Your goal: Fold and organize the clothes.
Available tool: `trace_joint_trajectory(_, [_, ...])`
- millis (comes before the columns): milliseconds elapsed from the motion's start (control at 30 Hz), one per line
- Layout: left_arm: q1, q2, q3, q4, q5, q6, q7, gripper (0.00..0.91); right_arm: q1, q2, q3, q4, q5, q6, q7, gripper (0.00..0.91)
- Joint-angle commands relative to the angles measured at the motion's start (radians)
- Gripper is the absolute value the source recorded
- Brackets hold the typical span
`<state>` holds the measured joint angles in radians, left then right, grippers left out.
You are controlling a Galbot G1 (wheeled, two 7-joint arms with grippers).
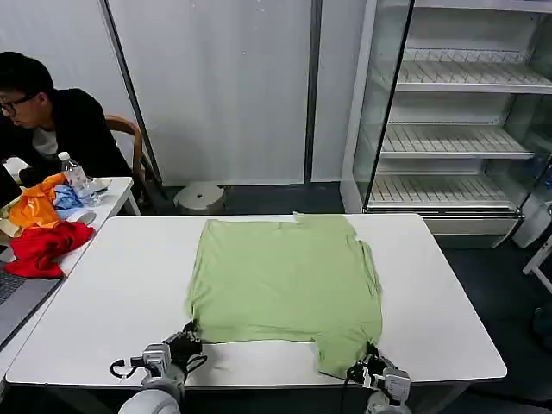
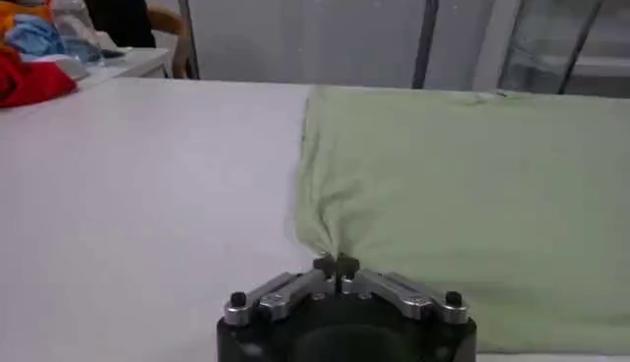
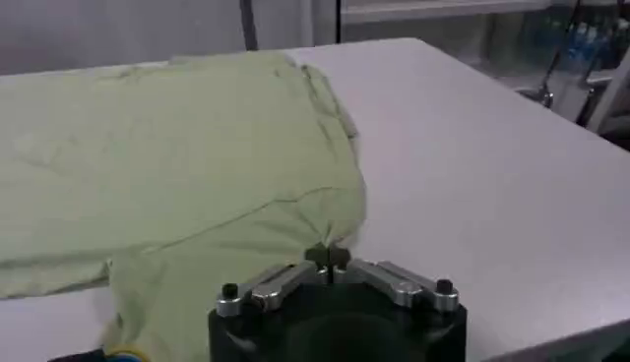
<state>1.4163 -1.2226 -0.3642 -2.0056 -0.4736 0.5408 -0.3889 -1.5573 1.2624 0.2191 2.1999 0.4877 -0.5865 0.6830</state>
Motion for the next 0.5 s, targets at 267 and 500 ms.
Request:
trace_joint_trajectory(267, [0.068, 0.007, -0.028, -0.183, 0.0, -0.003, -0.003, 0.02, -0.04, -0.003, 0.023, 0.178, -0.076, 0.033, -0.002, 0.0])
trace_joint_trajectory(500, [0.03, 0.007, -0.023, -0.151, 0.001, 0.0, -0.003, 0.02, 0.029, -0.004, 0.04, 0.144, -0.074, 0.023, -0.002, 0.0])
